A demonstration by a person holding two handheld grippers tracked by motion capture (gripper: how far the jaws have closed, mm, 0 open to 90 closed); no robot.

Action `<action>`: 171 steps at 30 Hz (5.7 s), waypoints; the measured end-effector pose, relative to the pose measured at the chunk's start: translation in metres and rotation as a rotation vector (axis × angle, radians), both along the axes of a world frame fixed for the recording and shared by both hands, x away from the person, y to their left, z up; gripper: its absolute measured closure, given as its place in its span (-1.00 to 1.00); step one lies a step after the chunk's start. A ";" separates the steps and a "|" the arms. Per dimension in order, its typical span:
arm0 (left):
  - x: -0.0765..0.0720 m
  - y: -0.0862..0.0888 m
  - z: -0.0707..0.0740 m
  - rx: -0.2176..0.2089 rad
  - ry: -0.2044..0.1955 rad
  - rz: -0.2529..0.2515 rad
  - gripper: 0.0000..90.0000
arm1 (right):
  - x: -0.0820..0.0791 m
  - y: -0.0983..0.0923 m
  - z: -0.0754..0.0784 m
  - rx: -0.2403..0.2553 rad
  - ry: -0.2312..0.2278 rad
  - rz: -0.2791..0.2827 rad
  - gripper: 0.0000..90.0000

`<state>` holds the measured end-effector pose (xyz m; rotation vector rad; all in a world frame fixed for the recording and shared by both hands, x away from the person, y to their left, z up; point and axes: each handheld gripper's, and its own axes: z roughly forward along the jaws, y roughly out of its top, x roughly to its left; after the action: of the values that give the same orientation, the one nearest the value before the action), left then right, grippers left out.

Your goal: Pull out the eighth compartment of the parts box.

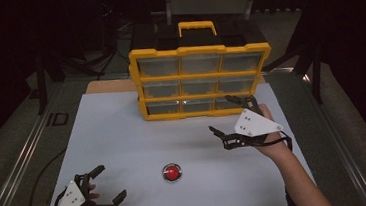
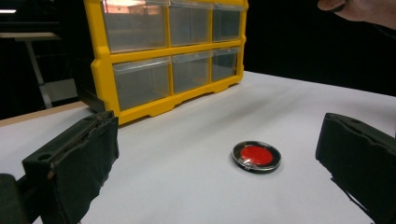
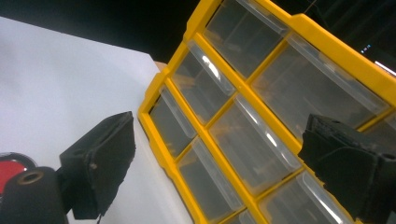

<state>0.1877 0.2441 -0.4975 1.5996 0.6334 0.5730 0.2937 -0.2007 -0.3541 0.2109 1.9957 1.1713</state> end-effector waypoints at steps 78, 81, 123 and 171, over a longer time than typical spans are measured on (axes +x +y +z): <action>0.000 -0.001 -0.002 0.009 0.004 -0.025 -1.00 | 0.125 0.090 -0.103 -0.465 -0.159 0.095 0.32; 0.000 0.000 -0.002 0.008 0.004 -0.024 -1.00 | 0.129 0.089 -0.106 -0.489 -0.163 0.091 0.39; -0.002 -0.003 -0.003 0.020 0.006 -0.042 -1.00 | 0.131 0.087 -0.122 -0.658 -0.360 0.095 0.67; -0.002 -0.003 -0.001 0.026 -0.005 -0.024 -1.00 | 0.105 0.104 -0.122 -0.791 -0.395 0.001 0.72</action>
<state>0.1857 0.2415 -0.4986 1.6274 0.6046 0.5699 0.3990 -0.0967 -0.4763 -0.3937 1.9323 0.3154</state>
